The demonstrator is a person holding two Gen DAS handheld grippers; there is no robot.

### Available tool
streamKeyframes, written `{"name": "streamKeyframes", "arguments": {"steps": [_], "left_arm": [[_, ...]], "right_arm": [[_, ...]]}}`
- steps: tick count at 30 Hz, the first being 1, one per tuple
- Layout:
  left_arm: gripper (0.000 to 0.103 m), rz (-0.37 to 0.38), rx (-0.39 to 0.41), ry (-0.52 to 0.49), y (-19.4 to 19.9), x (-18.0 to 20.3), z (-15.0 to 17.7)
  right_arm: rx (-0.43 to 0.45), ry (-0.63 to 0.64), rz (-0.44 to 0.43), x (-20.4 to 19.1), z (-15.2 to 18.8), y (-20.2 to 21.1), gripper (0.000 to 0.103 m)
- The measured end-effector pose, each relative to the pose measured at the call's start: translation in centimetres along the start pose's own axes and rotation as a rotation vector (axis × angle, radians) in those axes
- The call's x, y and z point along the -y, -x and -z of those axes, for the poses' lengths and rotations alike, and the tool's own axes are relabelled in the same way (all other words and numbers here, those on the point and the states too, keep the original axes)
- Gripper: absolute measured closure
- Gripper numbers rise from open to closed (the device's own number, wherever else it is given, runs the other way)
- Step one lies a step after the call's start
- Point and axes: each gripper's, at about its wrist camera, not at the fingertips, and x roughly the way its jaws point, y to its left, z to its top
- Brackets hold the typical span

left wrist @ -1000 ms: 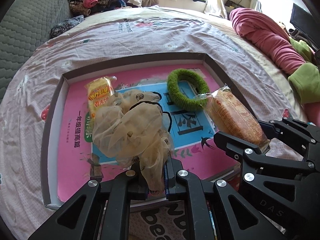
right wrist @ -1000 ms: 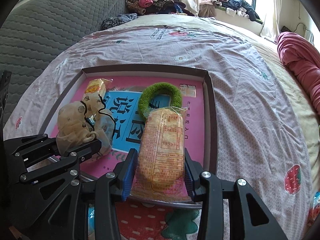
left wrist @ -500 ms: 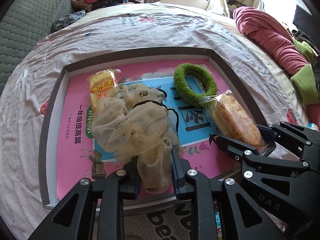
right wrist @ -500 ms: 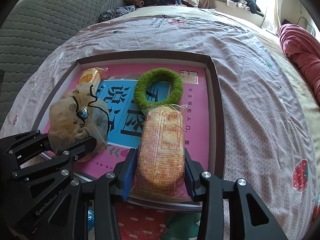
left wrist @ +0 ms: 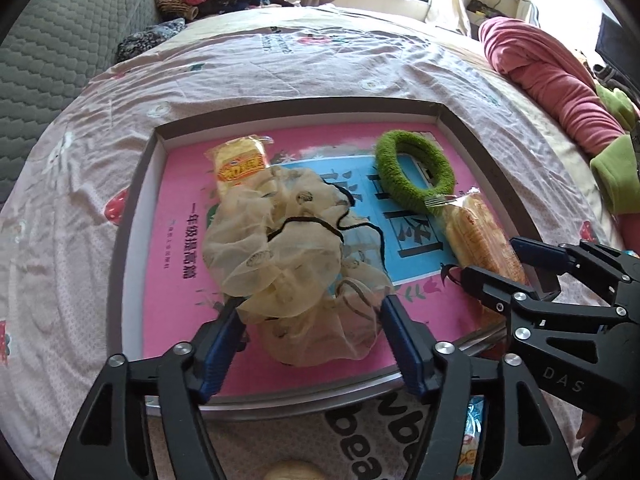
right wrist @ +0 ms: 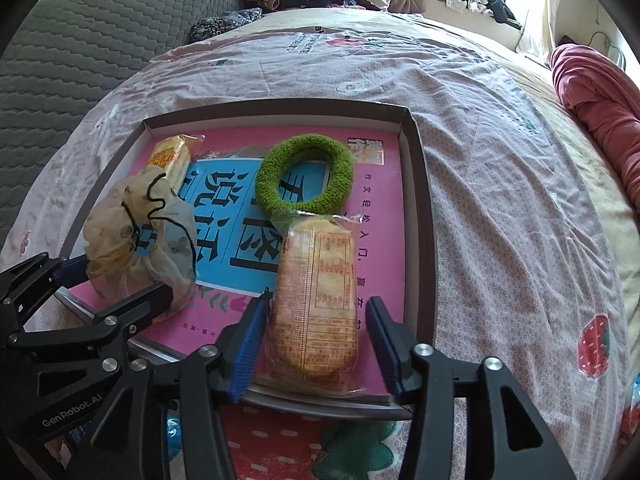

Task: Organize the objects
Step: 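Lower both tools and open them to drop the bread packet and pouch onto the book, then withdraw both tools from the tray and approach the blue packet and walnut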

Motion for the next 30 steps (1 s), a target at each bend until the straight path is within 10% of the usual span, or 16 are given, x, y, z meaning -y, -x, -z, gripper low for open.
{"name": "streamKeyframes", "arguments": {"steps": [30], "left_arm": [[0.004,-0.036,0.119,0.049,9.3,-1.3,0.4]], "right_arm": [[0.119,-0.024,0.037,-0.4,-0.2,9.2,0.017]]}}
